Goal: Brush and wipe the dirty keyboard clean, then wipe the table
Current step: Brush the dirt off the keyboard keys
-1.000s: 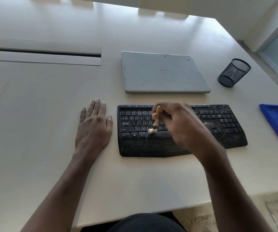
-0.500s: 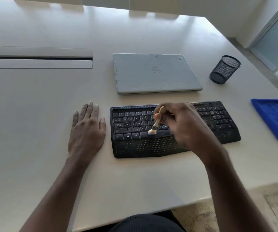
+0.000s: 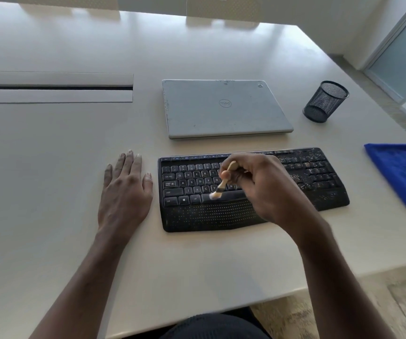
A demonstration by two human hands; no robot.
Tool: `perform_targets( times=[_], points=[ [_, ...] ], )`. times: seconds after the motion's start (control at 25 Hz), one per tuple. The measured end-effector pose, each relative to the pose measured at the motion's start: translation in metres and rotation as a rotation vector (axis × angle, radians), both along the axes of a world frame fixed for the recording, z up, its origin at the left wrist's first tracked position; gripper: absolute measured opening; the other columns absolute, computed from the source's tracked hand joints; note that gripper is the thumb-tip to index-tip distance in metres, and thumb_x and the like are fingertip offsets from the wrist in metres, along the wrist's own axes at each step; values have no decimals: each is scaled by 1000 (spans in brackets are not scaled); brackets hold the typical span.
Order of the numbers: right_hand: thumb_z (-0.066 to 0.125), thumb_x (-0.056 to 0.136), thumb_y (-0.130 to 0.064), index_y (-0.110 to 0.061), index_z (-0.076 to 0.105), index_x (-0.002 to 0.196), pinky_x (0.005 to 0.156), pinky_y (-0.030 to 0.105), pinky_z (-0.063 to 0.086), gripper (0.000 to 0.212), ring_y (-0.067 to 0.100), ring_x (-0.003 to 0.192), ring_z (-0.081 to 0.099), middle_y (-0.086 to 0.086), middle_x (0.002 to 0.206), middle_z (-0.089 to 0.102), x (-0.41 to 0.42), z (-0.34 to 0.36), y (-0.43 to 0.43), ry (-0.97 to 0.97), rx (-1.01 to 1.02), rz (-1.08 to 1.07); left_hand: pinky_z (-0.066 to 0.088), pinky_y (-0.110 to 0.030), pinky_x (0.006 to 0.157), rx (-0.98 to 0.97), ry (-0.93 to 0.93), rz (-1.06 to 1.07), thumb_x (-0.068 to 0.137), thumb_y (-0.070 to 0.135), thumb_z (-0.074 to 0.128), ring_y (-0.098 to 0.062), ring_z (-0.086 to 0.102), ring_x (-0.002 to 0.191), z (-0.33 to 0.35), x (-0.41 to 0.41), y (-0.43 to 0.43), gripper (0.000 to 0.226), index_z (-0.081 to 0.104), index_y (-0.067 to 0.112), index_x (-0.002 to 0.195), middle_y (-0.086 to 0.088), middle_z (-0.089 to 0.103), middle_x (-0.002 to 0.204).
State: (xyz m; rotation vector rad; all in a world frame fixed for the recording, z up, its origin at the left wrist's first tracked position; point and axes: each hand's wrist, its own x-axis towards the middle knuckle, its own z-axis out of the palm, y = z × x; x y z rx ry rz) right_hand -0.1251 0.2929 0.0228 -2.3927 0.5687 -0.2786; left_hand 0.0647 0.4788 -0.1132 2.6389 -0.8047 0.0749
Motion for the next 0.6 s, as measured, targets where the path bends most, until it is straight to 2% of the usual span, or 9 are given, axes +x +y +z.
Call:
perform_targets(
  times=[0.04,0.12,0.2,0.28,0.4,0.52,0.6],
  points=[
    [69,98,-16,-25,75,93,65,20,53,11,-2,74,67,-13,85,72,-3,0,-6,10,-30,-31,10,-44,132,0,-1,1,108,32,41,-23,20,161,0,0,0,59,34,9,162,-11,28,171],
    [67,99,-12,-20,75,95,52,5,42,13,-10,60,59,-12,84,69,-10,2,-18,30,-108,-126,10,-44,132,-2,1,6,108,31,41,-23,20,161,0,0,-1,59,34,9,162,-11,28,171],
    [66,99,-8,-12,75,97,49,-2,36,10,-13,57,52,-10,82,66,-12,7,-23,-10,-156,-216,9,-43,132,-4,7,10,108,30,42,-23,19,161,0,-1,-1,58,33,9,162,-11,27,171],
    [68,98,-10,-13,76,98,53,-3,37,9,-15,60,57,-16,78,62,-6,8,-17,-58,-144,-197,8,-43,132,-1,7,10,108,30,42,-22,19,161,0,-1,-2,58,33,9,162,-11,27,171],
    [70,97,-12,-23,76,96,60,1,41,13,-18,66,59,-20,80,66,4,2,-9,-4,-71,-76,8,-43,132,-3,5,5,109,30,42,-22,19,161,1,-1,-1,58,34,9,162,-11,27,171],
    [66,99,-14,-21,75,96,52,2,40,12,-21,61,56,-19,78,63,1,4,-20,60,-53,-120,9,-44,132,-3,-3,2,108,30,42,-22,19,161,0,-1,-1,58,34,9,162,-11,28,171],
    [66,99,-14,-21,74,96,47,3,39,11,-13,56,59,-15,78,64,0,8,-31,40,-102,-204,8,-43,132,-1,-2,6,108,29,43,-22,20,161,-2,0,-1,58,34,9,162,-11,28,171]
  ],
)
